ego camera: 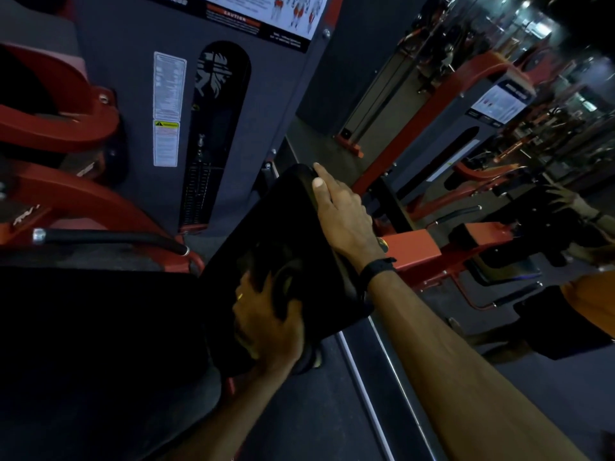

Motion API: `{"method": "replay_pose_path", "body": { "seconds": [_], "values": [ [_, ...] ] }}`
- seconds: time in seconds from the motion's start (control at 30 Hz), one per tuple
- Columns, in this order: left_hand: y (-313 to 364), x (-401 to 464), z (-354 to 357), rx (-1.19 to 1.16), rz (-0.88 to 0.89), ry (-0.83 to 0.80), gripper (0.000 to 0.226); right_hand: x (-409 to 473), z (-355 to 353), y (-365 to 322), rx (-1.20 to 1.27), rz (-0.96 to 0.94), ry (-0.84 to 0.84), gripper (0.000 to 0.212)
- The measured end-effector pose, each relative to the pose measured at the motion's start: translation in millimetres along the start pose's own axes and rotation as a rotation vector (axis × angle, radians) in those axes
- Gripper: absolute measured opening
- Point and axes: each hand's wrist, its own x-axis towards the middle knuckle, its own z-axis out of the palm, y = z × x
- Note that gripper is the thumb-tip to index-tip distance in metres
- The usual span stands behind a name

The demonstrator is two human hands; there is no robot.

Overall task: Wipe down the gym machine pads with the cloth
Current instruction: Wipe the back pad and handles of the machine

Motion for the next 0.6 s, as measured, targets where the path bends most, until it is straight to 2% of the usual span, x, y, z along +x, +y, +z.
{"method": "replay_pose_path", "body": {
  "seconds": [0.03,0.1,0.2,0.3,0.4,0.47,0.53,0.6],
  "values": [
    [26,9,3,-0.001,0.042,0.019,0.061,0,-1,0,0.018,0.002,0.002,0.05],
    [61,41,11,-0.055,-0.035,0.041,0.073,-2,-3,-1,0.062,-0.007,0.012,0.052],
    [65,98,20,-0.118,-0.102,0.057,0.071,-2,-4,-2,0.091,0.011,0.019,0.051],
    [15,140,24,-0.077,-0.216,0.056,0.061,-3,-4,-3,0.08,0.018,0.019,0.05],
    [-58,133,20,-0.004,-0.411,-0.022,0.071,-2,-3,-4,0.076,0.015,0.014,0.051],
    [-79,94,13,0.033,-0.475,-0.005,0.078,-1,-2,-5,0.078,0.01,0.018,0.051],
    [-55,38,7,0.046,-0.389,0.03,0.077,-1,-1,-6,0.08,0.021,0.027,0.05],
    [4,7,3,0.014,-0.135,0.038,0.065,-3,-3,-5,0.087,0.043,0.026,0.051]
  ]
}}
